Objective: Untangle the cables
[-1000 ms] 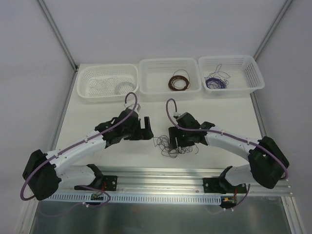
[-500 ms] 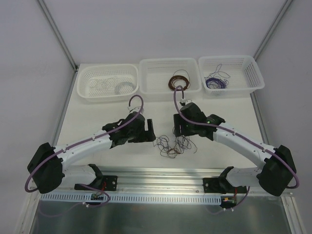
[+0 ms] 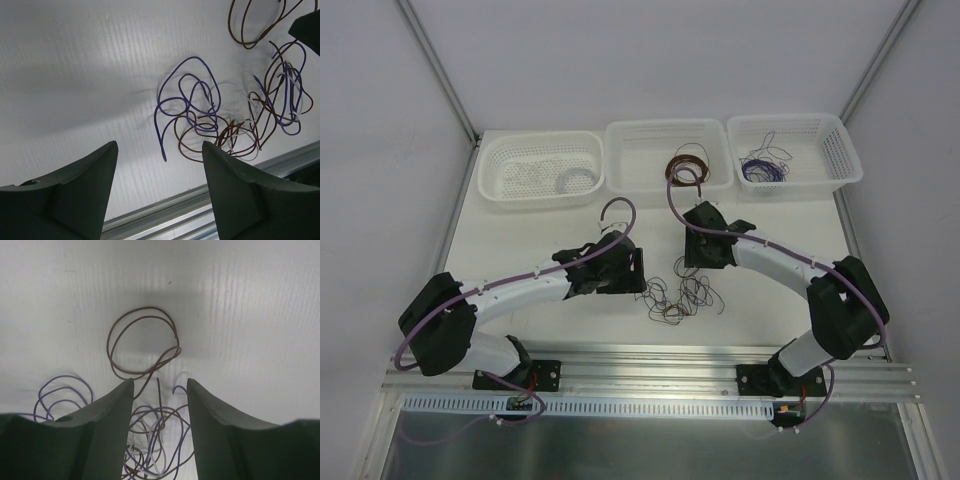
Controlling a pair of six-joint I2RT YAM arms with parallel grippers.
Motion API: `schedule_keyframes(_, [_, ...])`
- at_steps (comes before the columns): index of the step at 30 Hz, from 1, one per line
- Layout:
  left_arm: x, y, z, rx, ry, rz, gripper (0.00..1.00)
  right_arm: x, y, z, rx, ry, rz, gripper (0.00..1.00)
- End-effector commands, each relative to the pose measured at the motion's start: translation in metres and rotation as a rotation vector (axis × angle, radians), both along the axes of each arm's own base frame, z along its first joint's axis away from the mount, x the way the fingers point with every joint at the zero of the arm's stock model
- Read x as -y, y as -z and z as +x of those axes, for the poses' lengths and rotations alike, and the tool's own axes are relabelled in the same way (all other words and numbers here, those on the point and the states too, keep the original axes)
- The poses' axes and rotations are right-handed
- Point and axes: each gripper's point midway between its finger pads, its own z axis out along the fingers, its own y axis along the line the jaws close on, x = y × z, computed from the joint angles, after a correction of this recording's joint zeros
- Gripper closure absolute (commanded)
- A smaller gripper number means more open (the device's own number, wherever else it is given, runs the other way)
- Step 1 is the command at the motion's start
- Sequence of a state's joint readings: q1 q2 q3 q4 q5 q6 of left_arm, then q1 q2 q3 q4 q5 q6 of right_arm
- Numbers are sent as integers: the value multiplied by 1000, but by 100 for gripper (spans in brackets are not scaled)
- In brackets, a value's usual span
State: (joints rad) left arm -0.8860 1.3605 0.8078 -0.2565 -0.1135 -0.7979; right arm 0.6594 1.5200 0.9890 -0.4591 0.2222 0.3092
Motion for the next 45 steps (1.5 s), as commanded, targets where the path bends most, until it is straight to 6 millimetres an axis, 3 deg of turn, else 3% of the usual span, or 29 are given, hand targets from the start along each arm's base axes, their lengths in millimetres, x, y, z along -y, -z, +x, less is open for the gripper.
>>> schedule_keyframes(1, [15, -6, 5, 17, 4, -26, 32, -12, -5, 27, 68, 69, 46, 50])
schedule_keyframes(7, [21, 7, 1, -12, 16, -12, 38, -18, 20, 33, 23, 71, 20, 54])
schedule_keyframes(10, [23, 11, 0, -19, 21, -6, 39, -19, 28, 33, 9, 71, 18, 61])
schedule_keyframes(13, [24, 15, 0, -28, 23, 3, 42, -21, 29, 33, 7, 52, 13, 79])
schedule_keyframes(14, [24, 16, 0, -28, 24, 3, 45, -20, 27, 33, 13, 47, 14, 90])
schedule_keyframes(16, [24, 17, 0, -30, 24, 6, 47, -23, 7, 36, 58, 13, 32, 99])
schedule_keyframes(18, [23, 17, 1, -27, 22, 6, 48, -22, -9, 36, 86, -15, 29, 99])
schedule_keyframes(19, [23, 16, 1, -27, 22, 6, 48, -27, -32, 40, 134, -49, 45, 99])
schedule_keyframes(21, [24, 16, 1, -26, 22, 5, 48, -28, -55, 38, 166, -80, 52, 99])
schedule_keyframes(22, [23, 16, 0, -26, 22, 5, 48, -33, -81, 39, 219, -115, 79, 99])
schedule_keyframes(24, [24, 14, 1, -21, 24, 1, 48, -35, -105, 36, 251, -146, 96, 99])
schedule_keyframes(25, [24, 13, 2, -18, 22, 0, 48, -41, -134, 35, 306, -180, 133, 99])
schedule_keyframes(26, [23, 14, 1, -19, 23, 3, 48, -42, -147, 33, 330, -195, 147, 99])
schedule_keyframes(35, [22, -11, 5, 44, 15, -44, 48, -52, -281, 1, 561, -340, 363, 99])
schedule_keyframes(38, [22, -32, 7, 100, 29, -88, 43, -57, -286, -7, 559, -375, 406, 99])
schedule_keyframes(43, [24, -74, 8, 256, 112, -190, 37, -72, -255, -21, 463, -437, 446, 99])
schedule_keyframes(45, [31, -101, 8, 338, 143, -286, 34, -78, -247, -23, 450, -438, 468, 99])
